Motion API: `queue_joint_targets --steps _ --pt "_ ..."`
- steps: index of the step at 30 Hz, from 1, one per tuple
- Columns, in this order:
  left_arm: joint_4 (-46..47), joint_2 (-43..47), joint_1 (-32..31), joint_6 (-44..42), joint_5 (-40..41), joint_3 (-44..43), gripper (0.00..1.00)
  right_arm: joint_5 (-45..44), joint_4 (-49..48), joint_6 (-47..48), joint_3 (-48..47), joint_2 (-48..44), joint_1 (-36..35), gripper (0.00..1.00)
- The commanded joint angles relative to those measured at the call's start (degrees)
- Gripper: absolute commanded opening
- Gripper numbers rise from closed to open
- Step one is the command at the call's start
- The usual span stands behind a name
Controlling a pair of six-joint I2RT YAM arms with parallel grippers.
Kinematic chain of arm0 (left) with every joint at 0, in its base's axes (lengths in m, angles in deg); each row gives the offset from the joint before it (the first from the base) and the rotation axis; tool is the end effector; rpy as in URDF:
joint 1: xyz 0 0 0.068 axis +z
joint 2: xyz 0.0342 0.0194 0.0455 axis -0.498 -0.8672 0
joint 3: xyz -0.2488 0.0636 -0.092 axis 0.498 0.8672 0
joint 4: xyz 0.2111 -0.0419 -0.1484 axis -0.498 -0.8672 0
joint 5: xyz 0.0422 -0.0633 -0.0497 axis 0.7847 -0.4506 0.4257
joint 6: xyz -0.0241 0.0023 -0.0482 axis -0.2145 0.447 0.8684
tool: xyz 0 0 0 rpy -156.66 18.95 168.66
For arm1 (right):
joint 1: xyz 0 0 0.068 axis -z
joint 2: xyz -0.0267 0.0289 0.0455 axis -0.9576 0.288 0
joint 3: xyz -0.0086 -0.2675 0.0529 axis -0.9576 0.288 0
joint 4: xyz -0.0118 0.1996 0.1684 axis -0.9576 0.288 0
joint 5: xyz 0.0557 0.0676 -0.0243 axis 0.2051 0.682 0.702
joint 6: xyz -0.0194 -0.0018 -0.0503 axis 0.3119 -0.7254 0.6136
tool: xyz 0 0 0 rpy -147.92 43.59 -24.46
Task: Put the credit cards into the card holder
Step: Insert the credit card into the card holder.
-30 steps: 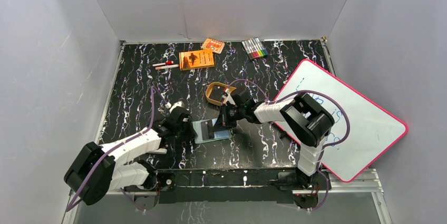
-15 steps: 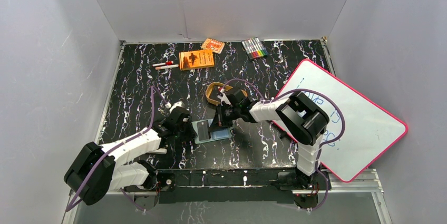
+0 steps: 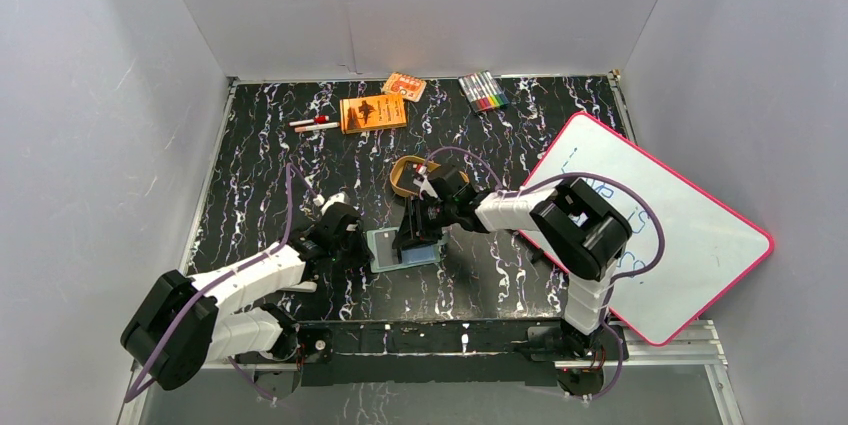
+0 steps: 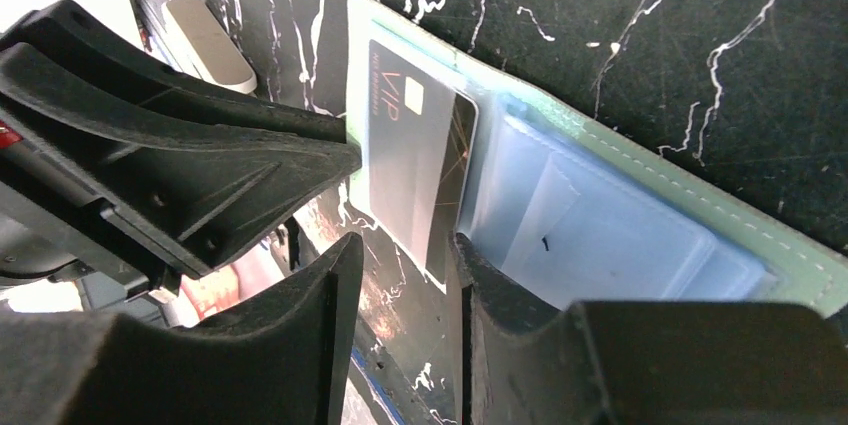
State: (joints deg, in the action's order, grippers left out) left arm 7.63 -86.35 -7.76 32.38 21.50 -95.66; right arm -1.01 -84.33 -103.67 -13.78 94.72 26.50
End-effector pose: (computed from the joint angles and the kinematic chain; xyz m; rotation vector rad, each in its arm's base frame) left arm 0.1692 -0.1263 0.1599 -0.3251 2.4695 -0.5871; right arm 0.2392 0.2800 0.1377 -0.2949 2.6163 1.3206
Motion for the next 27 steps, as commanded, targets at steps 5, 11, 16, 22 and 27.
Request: queue_joint_targets --steps 5,11,16,22,27 --pt "-1.8 1.9 -0.2 -0.3 0.9 0.6 0.18 -0.8 -0.5 0.4 -1.5 -2.6 -0.3 0.46" --pt "-1.5 1.9 -0.2 -0.4 0.5 0.5 0.18 -1.2 1.0 0.7 -2.8 -1.4 -0.8 0.46" --pt "-1.6 2.1 -0.1 -0.5 0.5 0.5 0.18 -1.8 2.3 1.3 -4.0 -0.5 -1.4 0.46" --pt "-1.5 2.1 -0.1 -0.7 0.4 0.5 0.18 -2.4 4.0 1.9 -5.5 1.0 -2.2 0.47" --pt "-1.5 2.2 -0.2 -0.7 0.5 0.6 0.18 -5.1 4.9 2.4 -5.3 -0.5 -2.2 0.48"
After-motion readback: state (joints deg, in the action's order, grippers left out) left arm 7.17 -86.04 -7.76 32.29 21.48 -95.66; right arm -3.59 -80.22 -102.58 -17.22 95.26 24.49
